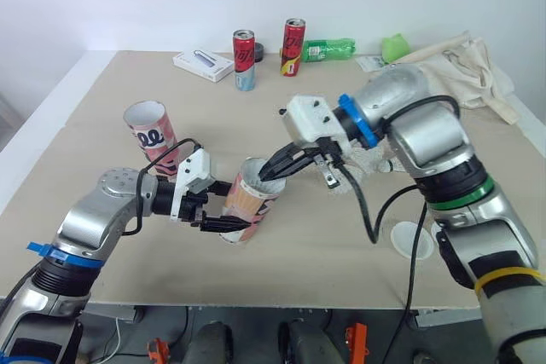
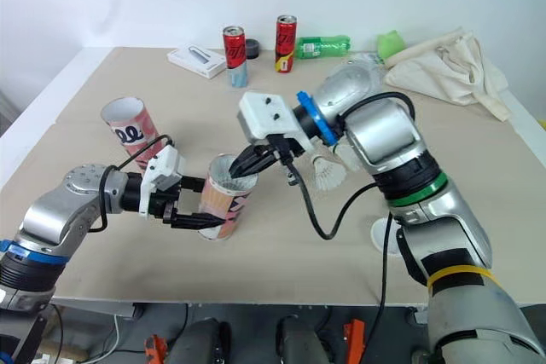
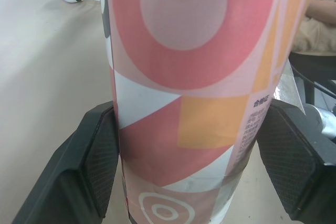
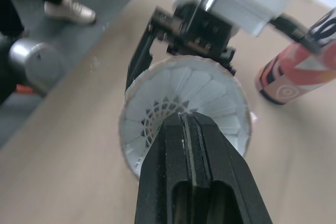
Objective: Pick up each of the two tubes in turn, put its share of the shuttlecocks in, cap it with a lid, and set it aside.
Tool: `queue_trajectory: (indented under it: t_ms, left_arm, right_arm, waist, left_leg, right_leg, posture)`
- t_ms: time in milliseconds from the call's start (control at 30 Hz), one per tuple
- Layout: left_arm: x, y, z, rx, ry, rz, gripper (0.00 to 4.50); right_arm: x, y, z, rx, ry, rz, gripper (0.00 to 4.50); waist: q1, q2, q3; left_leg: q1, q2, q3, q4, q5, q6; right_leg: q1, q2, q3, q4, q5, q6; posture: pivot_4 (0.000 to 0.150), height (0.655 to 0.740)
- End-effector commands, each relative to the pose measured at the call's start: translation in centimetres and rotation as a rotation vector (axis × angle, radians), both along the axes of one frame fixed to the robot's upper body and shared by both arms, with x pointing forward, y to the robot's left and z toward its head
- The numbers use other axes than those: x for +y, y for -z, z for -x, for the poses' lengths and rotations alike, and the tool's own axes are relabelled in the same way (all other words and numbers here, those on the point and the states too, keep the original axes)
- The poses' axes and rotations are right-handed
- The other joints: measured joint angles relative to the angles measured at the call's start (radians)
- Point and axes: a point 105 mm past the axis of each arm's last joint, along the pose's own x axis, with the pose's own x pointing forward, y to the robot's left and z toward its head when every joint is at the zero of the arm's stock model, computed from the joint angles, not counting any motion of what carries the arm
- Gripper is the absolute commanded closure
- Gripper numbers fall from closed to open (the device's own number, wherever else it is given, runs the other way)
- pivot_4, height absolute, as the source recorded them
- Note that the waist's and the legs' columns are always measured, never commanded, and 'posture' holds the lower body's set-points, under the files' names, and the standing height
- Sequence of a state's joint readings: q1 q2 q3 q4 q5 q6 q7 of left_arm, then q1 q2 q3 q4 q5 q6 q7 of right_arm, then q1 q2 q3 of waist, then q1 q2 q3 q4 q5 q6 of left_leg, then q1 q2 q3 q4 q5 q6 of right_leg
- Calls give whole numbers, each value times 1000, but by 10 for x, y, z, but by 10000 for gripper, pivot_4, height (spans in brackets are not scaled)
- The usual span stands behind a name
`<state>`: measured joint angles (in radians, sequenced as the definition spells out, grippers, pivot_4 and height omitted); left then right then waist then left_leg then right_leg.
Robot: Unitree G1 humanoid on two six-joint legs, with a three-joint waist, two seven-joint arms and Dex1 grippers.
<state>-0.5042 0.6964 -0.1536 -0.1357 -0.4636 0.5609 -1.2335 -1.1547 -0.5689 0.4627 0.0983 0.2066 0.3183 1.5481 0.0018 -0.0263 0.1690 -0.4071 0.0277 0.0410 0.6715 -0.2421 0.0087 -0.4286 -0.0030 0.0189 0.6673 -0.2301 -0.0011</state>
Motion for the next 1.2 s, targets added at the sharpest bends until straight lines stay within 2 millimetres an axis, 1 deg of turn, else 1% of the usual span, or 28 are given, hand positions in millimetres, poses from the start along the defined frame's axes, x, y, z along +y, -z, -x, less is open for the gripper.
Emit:
queue_trajectory:
  t_ms: [33,167,300,467,567,633,700,900,1000,1067,1133,1200]
  left_arm:
    - [4,-6,-3,-40,2,-17,9817]
    - [4,-6,-3,-38,4,-14,9817]
    - [3,-6,-3,-38,1,-5,9817]
    - [2,-7,-2,-41,-1,-1,9817]
    - [2,-7,-1,-41,-3,1,9817]
    - [1,-6,-1,-41,-4,1,9817]
    - [1,-6,0,-40,-5,4,9817]
    - [0,-5,1,-39,-5,11,9817]
    - [-1,-5,1,-39,-3,13,9817]
    - [-1,-5,1,-38,-2,15,9817]
    - [-2,-5,0,-41,-1,16,9817]
    - [-3,-7,0,-55,-4,26,9817]
  right_arm:
    - [7,-2,-2,-87,-67,73,44460]
    - [15,8,2,-74,-132,132,44460]
    - [18,25,3,-76,-175,205,44460]
    - [24,33,5,-78,-205,229,44460]
    - [25,32,6,-69,-208,213,44460]
    - [25,25,5,-58,-193,182,44460]
    - [22,9,3,-46,-167,128,44460]
    - [4,-27,5,-18,-117,17,44460]
    - [-5,-37,7,-4,-103,-16,44460]
    - [-10,-40,8,6,-90,-26,44460]
    - [-16,-41,4,-9,-60,-29,44460]
    - [-23,-49,1,-20,-20,-67,44460]
  waist:
    - [0,0,0]
    - [0,0,0]
    - [0,0,0]
    - [0,0,0]
    - [0,0,0]
    - [0,0,0]
    - [0,0,0]
    - [0,0,0]
    - [1,0,0]
    - [1,0,0]
    - [1,0,0]
    - [1,0,0]
  left_leg:
    - [0,0,0,0,0,0]
    - [0,0,0,0,0,0]
    - [0,0,0,0,0,0]
    - [0,1,0,0,0,0]
    - [0,1,0,0,0,0]
    - [0,1,0,0,0,0]
    - [0,1,0,0,0,0]
    - [0,0,0,0,0,0]
    - [0,0,0,0,0,0]
    - [0,0,0,0,0,0]
    - [0,0,0,0,0,0]
    - [0,0,0,0,0,0]
  right_leg:
    - [0,0,0,0,0,0]
    - [-1,0,0,0,0,0]
    - [-1,0,0,1,0,0]
    - [-1,0,0,1,0,-1]
    - [-1,-1,0,1,0,-1]
    - [-1,-1,0,1,0,-1]
    - [-1,-1,0,1,0,-1]
    - [-1,-3,0,1,0,-1]
    - [-1,-3,0,1,0,-1]
    - [-1,-3,0,1,0,-1]
    - [-1,-3,0,1,0,-1]
    - [-1,-2,0,1,0,-1]
  posture:
    - [1500,7400]
    - [1500,7400]
    - [1500,7400]
    - [1500,7400]
    - [1500,7400]
    - [1500,7400]
    - [1500,7400]
    - [1500,7400]
    - [1500,7400]
    - [1500,7400]
    - [1500,7400]
    - [1500,7400]
